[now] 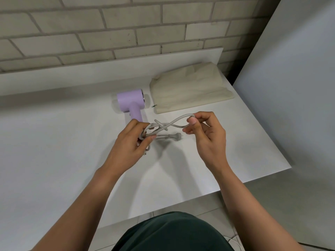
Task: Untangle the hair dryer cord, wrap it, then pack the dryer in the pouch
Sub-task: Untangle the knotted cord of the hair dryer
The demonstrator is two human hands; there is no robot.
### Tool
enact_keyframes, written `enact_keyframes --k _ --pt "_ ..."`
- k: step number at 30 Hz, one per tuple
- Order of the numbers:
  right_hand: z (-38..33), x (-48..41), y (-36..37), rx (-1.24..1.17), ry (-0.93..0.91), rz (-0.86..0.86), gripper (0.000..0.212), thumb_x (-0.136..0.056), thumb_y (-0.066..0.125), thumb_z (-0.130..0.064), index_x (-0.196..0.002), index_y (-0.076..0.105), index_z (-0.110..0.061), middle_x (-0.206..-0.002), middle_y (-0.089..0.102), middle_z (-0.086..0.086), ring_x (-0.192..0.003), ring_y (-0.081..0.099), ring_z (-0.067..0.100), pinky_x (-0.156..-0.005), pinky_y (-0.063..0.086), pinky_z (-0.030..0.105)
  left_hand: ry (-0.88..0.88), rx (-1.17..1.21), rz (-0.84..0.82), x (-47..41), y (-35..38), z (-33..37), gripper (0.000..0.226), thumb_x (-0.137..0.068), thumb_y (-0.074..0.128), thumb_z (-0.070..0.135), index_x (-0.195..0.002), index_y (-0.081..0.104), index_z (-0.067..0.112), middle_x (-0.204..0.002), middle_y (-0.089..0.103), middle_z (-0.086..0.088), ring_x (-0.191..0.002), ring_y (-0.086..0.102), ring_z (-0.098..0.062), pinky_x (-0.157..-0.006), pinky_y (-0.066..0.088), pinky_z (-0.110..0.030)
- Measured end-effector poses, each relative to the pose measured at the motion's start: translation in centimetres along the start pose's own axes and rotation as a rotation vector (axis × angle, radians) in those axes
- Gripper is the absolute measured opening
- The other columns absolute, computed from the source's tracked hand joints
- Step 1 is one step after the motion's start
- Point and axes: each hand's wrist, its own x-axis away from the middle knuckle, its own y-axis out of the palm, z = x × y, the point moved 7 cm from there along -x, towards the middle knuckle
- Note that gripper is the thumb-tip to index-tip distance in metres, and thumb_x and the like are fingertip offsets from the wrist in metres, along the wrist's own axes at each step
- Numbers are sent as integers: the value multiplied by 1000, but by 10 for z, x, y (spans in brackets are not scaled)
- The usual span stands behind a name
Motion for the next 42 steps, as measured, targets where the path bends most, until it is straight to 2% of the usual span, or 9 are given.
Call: enact_keyframes --k 4,9,12,14,20,24,29,35,42 --pt "-1 0 -4 15 -3 26 7 -102 65 -16 -106 66 -9 -88 70 -9 -81 77 23 -80 62 41 2 -4 56 -2 -1 -3 19 -99 67 26 -117 65 21 -102 59 7 -88 60 -13 -73 56 -33" --pt "5 -9 -7 378 20 -74 13 -99 64 -13 -107 69 -21 -97 72 -14 -78 71 10 -78 59 45 26 -44 62 -3 0 -5 13 -98 69 25 -108 76 22 -86 58 2 -76 57 -14 -69 48 -24" --pt "-23 -2 4 724 -273 -150 55 -80 50 4 -129 64 -17 -132 61 -4 -101 62 18 -84 56 41 27 -78 29 -5 2 -8 15 -98 70 27 -110 78 24 -84 58 1 -74 57 -15 -70 44 -16" --pt "-50 12 20 799 -505 -192 64 -73 50 0 -135 61 -15 -139 56 2 -108 55 27 -86 52 34 28 -100 6 -6 4 -9 16 -98 69 27 -111 78 23 -84 57 2 -74 57 -15 -72 45 -19" --pt "-40 25 70 1010 -689 -359 14 -92 73 -22 -106 74 -20 -97 66 -3 -78 59 24 -59 54 37 56 -136 -16 -6 5 -7 18 -98 68 20 -114 77 21 -86 57 3 -75 56 -13 -71 47 -26" --pt "-42 21 65 982 -674 -326 6 -93 74 -18 -99 74 -21 -93 62 -3 -76 60 23 -48 51 38 61 -114 15 -5 2 -6 17 -97 71 22 -113 78 22 -87 56 3 -74 58 -14 -72 51 -34" --pt "-71 16 42 728 -662 -147 13 -104 62 -21 -102 73 -13 -98 64 1 -79 64 22 -59 53 41 22 -66 75 -8 -2 -9 17 -96 71 30 -108 78 21 -83 56 3 -72 58 -15 -72 56 -40" --pt "-80 10 21 504 -598 -5 7 -100 67 -9 -102 72 -4 -101 65 4 -79 50 -9 -72 38 9 -4 -85 2 -11 1 -14 17 -95 69 35 -101 78 21 -81 56 5 -74 55 -12 -70 43 -13" --pt "-45 -16 -5 525 -271 56 11 -105 61 -25 -104 68 -17 -99 65 -11 -67 50 1 -70 38 17 19 -9 28 -9 0 -13 16 -97 68 37 -107 76 27 -89 61 4 -79 60 -16 -75 47 -20"
